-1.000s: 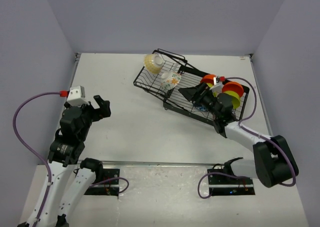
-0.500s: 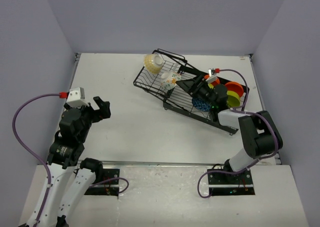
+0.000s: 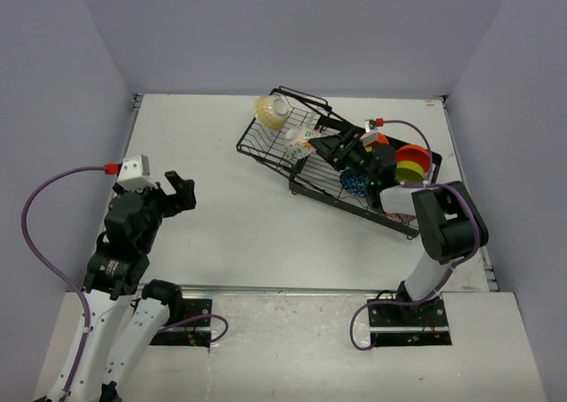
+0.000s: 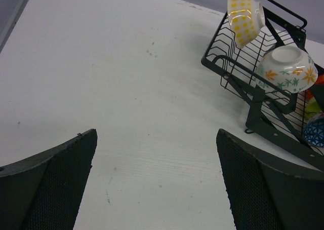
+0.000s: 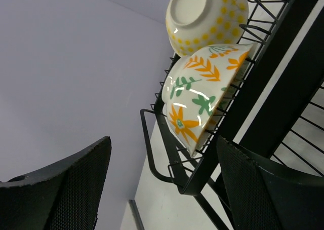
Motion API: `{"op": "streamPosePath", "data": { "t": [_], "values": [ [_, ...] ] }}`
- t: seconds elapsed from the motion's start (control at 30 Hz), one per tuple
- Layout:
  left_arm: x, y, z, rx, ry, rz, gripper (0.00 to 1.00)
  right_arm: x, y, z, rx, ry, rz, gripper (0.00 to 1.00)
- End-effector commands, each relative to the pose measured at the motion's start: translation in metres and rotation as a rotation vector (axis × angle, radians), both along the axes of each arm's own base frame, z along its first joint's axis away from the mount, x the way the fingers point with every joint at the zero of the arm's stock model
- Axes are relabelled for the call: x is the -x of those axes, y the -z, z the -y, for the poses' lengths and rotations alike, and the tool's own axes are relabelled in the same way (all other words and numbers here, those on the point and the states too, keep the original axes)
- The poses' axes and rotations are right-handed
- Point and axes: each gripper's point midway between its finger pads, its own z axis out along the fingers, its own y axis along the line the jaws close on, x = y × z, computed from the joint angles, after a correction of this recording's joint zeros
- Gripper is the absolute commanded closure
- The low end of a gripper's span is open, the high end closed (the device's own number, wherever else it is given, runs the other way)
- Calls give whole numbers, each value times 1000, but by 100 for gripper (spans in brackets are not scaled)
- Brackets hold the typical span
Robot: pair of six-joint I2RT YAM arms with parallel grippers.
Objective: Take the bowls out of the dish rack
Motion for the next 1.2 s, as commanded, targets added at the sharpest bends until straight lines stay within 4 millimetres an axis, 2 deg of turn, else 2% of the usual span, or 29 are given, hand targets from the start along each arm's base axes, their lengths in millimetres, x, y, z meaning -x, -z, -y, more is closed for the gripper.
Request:
{"op": "streamPosePath", "data": {
  "t": [0.0,0.2,0.4,0.47,0.7,1.17],
  "values": [
    [-4,-6,2,-15,12,31,0,-7,-14,-2,-37,-5,44,16],
    [-6,-4,2,-20,14,17,0,-10,-17,-7,-43,-32,57,17],
    [-6,-4,2,-20,14,18,0,-14,-11,-12,-54,-63,38,19],
    [-6,-5,3,-18,17,21,0,-12,-17,-15,-84,-84,53,20],
    [-5,-5,3,-15,19,25,0,-12,-18,-17,-101,-103,60,22],
    [-5,-5,3,-17,21,22,0,-19,-6,-22,-118,-128,37,27]
  ]
}}
